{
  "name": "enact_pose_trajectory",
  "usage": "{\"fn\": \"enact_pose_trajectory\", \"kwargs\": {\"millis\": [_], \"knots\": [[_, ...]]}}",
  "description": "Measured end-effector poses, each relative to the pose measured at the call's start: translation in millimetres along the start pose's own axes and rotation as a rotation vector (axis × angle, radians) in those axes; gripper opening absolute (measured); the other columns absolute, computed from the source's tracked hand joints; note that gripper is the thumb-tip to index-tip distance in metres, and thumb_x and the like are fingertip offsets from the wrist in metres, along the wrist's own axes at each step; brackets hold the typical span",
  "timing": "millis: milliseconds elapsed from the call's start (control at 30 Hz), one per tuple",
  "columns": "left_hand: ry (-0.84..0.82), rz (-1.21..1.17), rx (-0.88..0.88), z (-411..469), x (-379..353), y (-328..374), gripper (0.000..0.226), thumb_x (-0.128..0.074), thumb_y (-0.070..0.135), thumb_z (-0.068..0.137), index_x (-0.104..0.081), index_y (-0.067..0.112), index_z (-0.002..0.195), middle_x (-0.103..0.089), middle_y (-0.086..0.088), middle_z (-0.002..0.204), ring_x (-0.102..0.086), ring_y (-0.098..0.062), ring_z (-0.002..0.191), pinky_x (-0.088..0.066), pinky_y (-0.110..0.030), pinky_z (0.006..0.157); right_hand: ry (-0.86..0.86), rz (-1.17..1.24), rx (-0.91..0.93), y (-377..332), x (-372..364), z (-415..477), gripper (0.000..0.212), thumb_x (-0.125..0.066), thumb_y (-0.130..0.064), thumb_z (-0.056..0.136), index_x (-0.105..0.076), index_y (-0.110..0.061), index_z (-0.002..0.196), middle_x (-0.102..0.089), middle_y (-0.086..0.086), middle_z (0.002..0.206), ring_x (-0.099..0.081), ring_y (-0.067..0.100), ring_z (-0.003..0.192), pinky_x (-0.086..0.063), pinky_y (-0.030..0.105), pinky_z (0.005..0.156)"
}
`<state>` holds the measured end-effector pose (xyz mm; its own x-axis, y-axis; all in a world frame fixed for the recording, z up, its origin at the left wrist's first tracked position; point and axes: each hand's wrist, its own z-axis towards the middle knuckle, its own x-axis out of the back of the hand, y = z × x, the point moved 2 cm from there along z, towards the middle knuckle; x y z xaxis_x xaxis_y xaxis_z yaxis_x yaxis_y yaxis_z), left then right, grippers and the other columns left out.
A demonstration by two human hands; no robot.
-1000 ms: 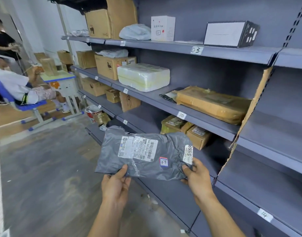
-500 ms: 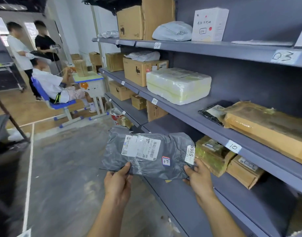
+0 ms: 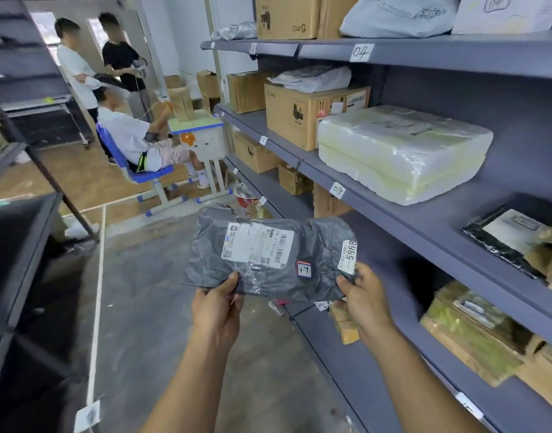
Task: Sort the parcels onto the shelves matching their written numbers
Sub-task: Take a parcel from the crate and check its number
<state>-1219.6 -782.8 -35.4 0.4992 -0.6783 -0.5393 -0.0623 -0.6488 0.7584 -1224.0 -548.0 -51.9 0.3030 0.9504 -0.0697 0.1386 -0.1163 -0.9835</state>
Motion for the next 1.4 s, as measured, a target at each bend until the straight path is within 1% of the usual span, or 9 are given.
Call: {"fn": "enact_pose_trajectory", "kwargs": {"millis": [100,200,333,467,600,867,1033,1133,1400], "knots": [[-0.014,-0.033,0.010,41,0,9,0.030,-0.057,-0.013,0.091,-0.058,0.011,0.109,-0.067,-0.001,0.079,-0.059,-0.003,0.052,-0.059,-0.024,0.072,0.010,-0.007,0.004,3,-29,25,0.028,-0.054,0.002,0.099,-0.064,-0.022,0.109,-0.075,-0.002,0.096,-0.071,0.020,0.083,-0.055,0.033,0.064],[-0.034,-0.071,0.041,92,1,19,0.038,-0.057,-0.013,0.091,-0.057,0.009,0.122,-0.069,-0.009,0.103,-0.066,-0.012,0.078,-0.059,-0.028,0.077,0.027,0.012,0.006,5,-63,50,0.032,-0.051,0.005,0.099,-0.064,-0.024,0.103,-0.074,-0.003,0.093,-0.070,0.012,0.074,-0.053,0.026,0.056],[-0.055,-0.067,0.093,163,-1,39,0.043,-0.057,-0.013,0.090,-0.055,0.006,0.129,-0.067,-0.013,0.118,-0.066,-0.019,0.092,-0.059,-0.031,0.080,0.087,0.002,-0.005,5,-112,88,0.032,-0.052,0.005,0.099,-0.064,-0.025,0.105,-0.074,-0.003,0.093,-0.069,0.013,0.077,-0.054,0.031,0.064],[-0.090,-0.048,0.113,223,-9,64,0.040,-0.056,-0.015,0.089,-0.058,0.005,0.124,-0.067,-0.015,0.107,-0.067,-0.017,0.080,-0.060,-0.028,0.070,0.165,-0.011,-0.023,6,-156,121,0.032,-0.055,0.003,0.098,-0.064,-0.027,0.099,-0.072,0.002,0.093,-0.069,0.017,0.076,-0.056,0.035,0.065],[-0.103,-0.024,0.147,270,-18,75,0.036,-0.055,-0.016,0.090,-0.059,0.005,0.118,-0.069,-0.014,0.103,-0.067,-0.020,0.083,-0.059,-0.031,0.076,0.228,-0.053,-0.041,13,-186,147,0.033,-0.056,0.002,0.097,-0.065,-0.030,0.098,-0.072,0.004,0.095,-0.068,0.022,0.081,-0.059,0.044,0.075],[-0.149,0.029,0.240,360,-44,67,0.032,-0.058,-0.014,0.089,-0.062,0.006,0.113,-0.070,-0.013,0.106,-0.069,-0.019,0.082,-0.061,-0.028,0.070,0.298,0.008,-0.129,25,-214,212,0.025,-0.052,0.003,0.099,-0.062,-0.017,0.109,-0.069,0.006,0.098,-0.068,0.021,0.082,-0.055,0.027,0.061],[-0.159,0.066,0.265,417,-70,50,0.039,-0.057,-0.016,0.089,-0.059,0.002,0.123,-0.068,-0.017,0.116,-0.068,-0.022,0.086,-0.058,-0.035,0.081,0.352,0.008,-0.156,39,-223,269,0.028,-0.054,0.005,0.098,-0.065,-0.021,0.099,-0.072,0.005,0.093,-0.070,0.022,0.083,-0.057,0.035,0.068],[-0.161,0.106,0.289,449,-87,43,0.043,-0.058,-0.015,0.089,-0.056,-0.002,0.129,-0.066,-0.020,0.123,-0.067,-0.024,0.088,-0.060,-0.032,0.075,0.382,-0.005,-0.190,46,-227,301,0.026,-0.055,0.004,0.096,-0.068,-0.016,0.105,-0.074,0.007,0.092,-0.072,0.026,0.085,-0.060,0.043,0.077],[-0.196,0.179,0.338,514,-128,23,0.043,-0.059,-0.016,0.087,-0.057,-0.003,0.128,-0.067,-0.021,0.120,-0.068,-0.027,0.089,-0.061,-0.028,0.062,0.459,0.000,-0.261,47,-232,362,0.023,-0.052,0.008,0.096,-0.065,-0.011,0.098,-0.072,0.017,0.094,-0.069,0.028,0.081,-0.057,0.033,0.062]]}}
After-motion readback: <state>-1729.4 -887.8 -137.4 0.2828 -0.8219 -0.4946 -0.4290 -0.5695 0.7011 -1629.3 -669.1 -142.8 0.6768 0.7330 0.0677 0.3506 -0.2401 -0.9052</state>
